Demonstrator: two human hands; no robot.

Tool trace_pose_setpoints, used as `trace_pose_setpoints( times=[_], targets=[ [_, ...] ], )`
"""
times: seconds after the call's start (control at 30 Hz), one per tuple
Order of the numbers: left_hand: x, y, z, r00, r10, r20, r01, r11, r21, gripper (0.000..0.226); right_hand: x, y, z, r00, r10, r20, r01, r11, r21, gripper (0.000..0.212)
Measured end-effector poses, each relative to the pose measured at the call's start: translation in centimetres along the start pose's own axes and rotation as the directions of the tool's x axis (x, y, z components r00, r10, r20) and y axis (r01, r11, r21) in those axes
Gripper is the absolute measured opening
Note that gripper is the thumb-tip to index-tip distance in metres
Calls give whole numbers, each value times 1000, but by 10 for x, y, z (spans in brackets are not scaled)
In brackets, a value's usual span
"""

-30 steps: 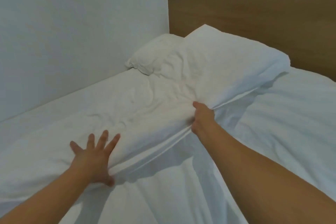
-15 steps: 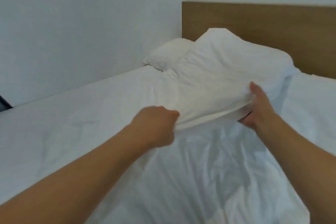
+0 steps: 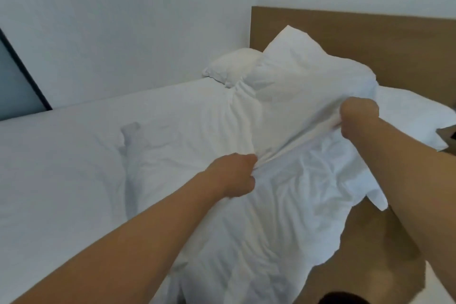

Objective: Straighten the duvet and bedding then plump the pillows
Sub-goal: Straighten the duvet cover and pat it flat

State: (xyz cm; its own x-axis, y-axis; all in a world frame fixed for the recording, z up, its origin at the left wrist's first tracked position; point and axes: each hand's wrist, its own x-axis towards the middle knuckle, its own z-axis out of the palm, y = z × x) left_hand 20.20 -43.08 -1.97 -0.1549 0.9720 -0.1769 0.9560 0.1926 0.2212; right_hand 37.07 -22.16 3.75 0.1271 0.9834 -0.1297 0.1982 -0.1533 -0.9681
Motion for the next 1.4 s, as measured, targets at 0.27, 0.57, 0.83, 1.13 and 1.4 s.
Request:
trace_pose_setpoints(
  times=[0.27, 0.57, 0.83, 1.13, 1.4],
  targets=[
    [4, -116, 16, 956, -289, -54, 285, 956, -72, 41, -104, 64, 130, 859, -142, 491, 431, 718, -546, 61],
    [-1, -370, -8, 591, -794, 140, 378, 120, -918, 11, -174, 69, 344, 507, 53, 860, 729, 505, -462, 79],
    [84, -457, 41, 691, -682, 240, 343, 17, -939, 33, -196, 119, 467, 681, 56, 730, 726, 75, -683, 71],
    [168, -480, 59, 479, -853, 209, 267, -86, -960, 51, -125, 36, 416, 550, -411, 727, 805, 27, -593, 10],
    [221, -554, -165, 257, -898, -357, -172, 321, -931, 6, -148, -28, 447, 483, -692, 536, 843, 202, -498, 26]
  ],
)
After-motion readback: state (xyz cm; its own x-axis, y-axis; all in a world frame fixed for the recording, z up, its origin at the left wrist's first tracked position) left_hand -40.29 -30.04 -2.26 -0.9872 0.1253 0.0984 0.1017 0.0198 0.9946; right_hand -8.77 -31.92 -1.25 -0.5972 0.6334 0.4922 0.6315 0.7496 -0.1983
